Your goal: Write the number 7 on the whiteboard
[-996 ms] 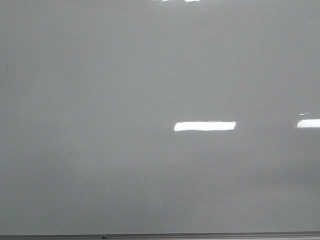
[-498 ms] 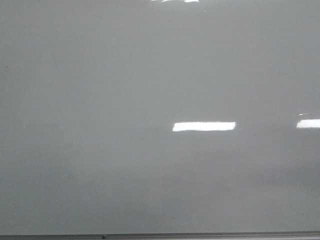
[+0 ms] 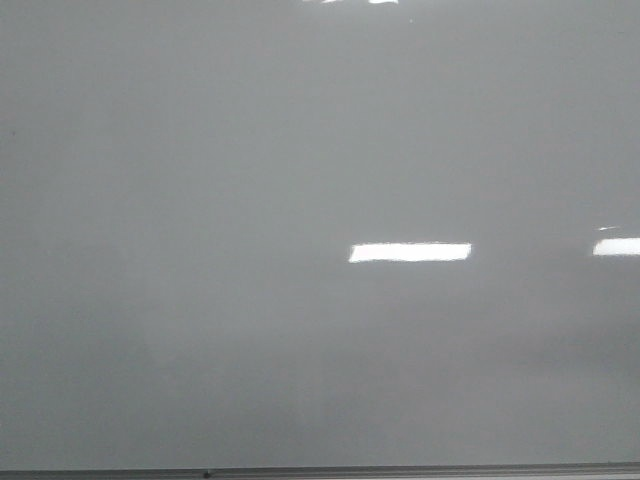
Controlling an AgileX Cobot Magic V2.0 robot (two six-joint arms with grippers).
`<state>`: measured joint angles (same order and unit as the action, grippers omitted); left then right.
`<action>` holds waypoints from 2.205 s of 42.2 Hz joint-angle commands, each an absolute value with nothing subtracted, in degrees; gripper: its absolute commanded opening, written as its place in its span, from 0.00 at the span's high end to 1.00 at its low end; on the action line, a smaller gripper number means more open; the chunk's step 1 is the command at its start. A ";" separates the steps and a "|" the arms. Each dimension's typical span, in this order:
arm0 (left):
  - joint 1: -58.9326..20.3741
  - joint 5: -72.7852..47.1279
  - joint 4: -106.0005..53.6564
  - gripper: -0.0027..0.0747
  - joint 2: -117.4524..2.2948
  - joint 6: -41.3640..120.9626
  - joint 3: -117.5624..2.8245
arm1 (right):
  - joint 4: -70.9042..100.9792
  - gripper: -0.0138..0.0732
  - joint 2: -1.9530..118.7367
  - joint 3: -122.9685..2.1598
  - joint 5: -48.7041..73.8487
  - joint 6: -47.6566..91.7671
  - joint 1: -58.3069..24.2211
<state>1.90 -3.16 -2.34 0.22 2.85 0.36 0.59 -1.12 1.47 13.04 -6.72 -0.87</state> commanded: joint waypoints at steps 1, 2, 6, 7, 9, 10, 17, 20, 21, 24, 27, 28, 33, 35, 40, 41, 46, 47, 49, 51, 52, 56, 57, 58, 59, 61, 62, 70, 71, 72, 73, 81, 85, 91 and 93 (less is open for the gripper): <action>1.89 7.48 -2.33 0.99 1.10 2.84 -0.11 | 0.00 0.92 -1.68 -0.26 5.81 -6.74 -0.82; 1.89 8.52 -2.33 0.99 1.10 2.74 -0.57 | 0.00 0.92 -1.68 -1.08 5.97 -6.74 -0.82; 1.89 7.53 -2.33 0.99 0.98 2.73 -4.36 | 0.00 0.92 -1.63 -5.91 9.11 -6.74 -0.82; 1.89 6.35 -2.33 0.99 0.88 2.73 -5.60 | 0.00 0.92 -1.51 -7.45 10.96 -6.74 -0.82; 1.89 4.10 -2.33 0.99 0.22 2.73 -8.69 | 0.00 0.92 -0.97 -11.19 13.69 -6.74 -0.82; 1.89 2.77 -2.33 0.99 -0.25 2.73 -10.05 | 0.00 0.92 -0.44 -12.76 14.94 -6.74 -0.82; 1.89 -10.67 -2.33 0.99 -7.87 2.84 -19.55 | 0.00 0.92 7.69 -24.01 19.30 -6.74 -0.82; 1.89 -13.44 -2.33 0.99 -11.84 2.84 -21.83 | 0.00 0.92 12.13 -27.32 19.71 -6.74 -0.82; 1.89 -13.85 -2.33 0.99 -13.08 2.84 -22.35 | 0.00 0.92 13.57 -28.20 19.75 -6.74 -0.82; 1.89 -14.03 -2.33 0.99 -16.73 2.84 -23.39 | 0.00 0.92 17.97 -30.34 19.75 -6.74 -0.82; 1.89 -13.74 -2.33 0.99 -19.04 2.84 -23.92 | 0.00 0.92 20.98 -31.27 19.70 -6.74 -0.82; 1.89 -13.60 -2.33 0.99 -19.61 2.84 -23.86 | 0.00 0.92 21.96 -31.34 19.46 -6.74 -0.82; 1.89 -13.31 -2.33 0.99 -20.82 2.84 -23.86 | 0.42 0.89 23.47 -31.28 19.04 -6.74 -0.82; 1.89 -13.31 -2.33 0.95 -20.82 2.84 -23.86 | 0.83 0.83 23.47 -31.27 18.92 -6.74 -0.82; 1.89 -13.31 -2.33 0.68 -20.82 2.84 -23.86 | 0.83 0.60 23.47 -31.27 18.88 -6.74 -0.82; 1.89 -13.31 -2.33 0.63 -20.82 2.84 -23.86 | 0.83 0.55 23.47 -31.27 18.96 -6.74 -0.82; 1.89 -12.91 -2.33 0.24 -20.82 2.84 -23.86 | 0.83 0.31 23.47 -31.27 19.02 -6.74 -0.82; 1.89 -12.72 -2.33 0.19 -20.82 2.84 -23.86 | 0.83 0.28 23.47 -31.27 19.02 -6.74 -0.82; 1.89 -12.11 -2.33 0.12 -20.82 2.84 -23.76 | 0.83 0.23 23.47 -31.27 19.02 -6.74 -0.82; 1.89 -11.86 -2.85 0.09 -20.82 2.72 -23.66 | 0.83 0.19 23.47 -31.27 19.02 -6.74 -0.82; 1.89 -11.99 -2.85 0.10 -20.82 2.72 -23.66 | 0.83 0.17 23.47 -31.27 19.02 -6.74 -0.82; 1.89 -12.33 -2.85 0.10 -22.45 2.72 -23.66 | 0.83 0.16 23.47 -31.27 19.02 -6.74 -0.82; 2.02 -12.33 -2.85 0.10 -23.54 2.72 -23.66 | 0.83 0.16 23.47 -31.27 19.02 -6.74 -0.82; 2.02 -12.33 -2.85 0.10 -24.20 2.72 -23.66 | 0.83 0.16 23.47 -31.27 19.02 -6.74 -0.82; 2.17 -12.33 -2.85 0.10 -25.75 2.72 -23.66 | 0.83 0.16 23.47 -31.27 19.02 -6.74 -0.82; 2.30 -12.75 -2.85 0.10 -28.63 2.72 -24.07 | 0.83 0.16 23.47 -31.27 18.90 -6.74 -0.82; 2.41 -13.05 -2.85 0.10 -30.30 2.72 -24.27 | 0.83 0.16 23.47 -31.27 18.90 -6.74 -0.82; 3.85 -16.59 -3.01 0.10 -47.33 2.72 -28.60 | 0.83 0.16 23.47 -31.27 18.84 -6.74 -0.82; 4.11 -17.01 -3.28 0.10 -50.03 2.59 -29.56 | 0.83 0.16 23.47 -31.27 18.84 -6.74 -0.82; 4.38 -17.29 -3.38 0.10 -51.96 2.59 -30.07 | 0.83 0.16 23.47 -31.27 18.84 -6.74 -0.82; 4.50 -17.57 -3.73 0.10 -53.93 2.59 -31.04 | 0.83 0.16 23.47 -31.27 18.84 -6.74 -0.82; 4.53 -15.66 -4.02 0.10 -67.35 2.59 -35.58 | 0.83 0.16 23.47 -31.27 18.84 -6.74 -0.82; 4.53 -10.88 -4.02 0.10 -71.74 2.59 -36.10 | 0.83 0.16 23.47 -31.27 18.84 -6.74 -0.82; 4.53 -1.87 -4.02 0.10 -76.21 2.59 -36.10 | 0.83 0.16 23.47 -31.27 18.84 -6.74 -0.82; 4.53 0.57 -4.02 0.10 -77.04 2.59 -36.10 | 0.83 0.16 23.47 -31.27 18.84 -6.74 -0.82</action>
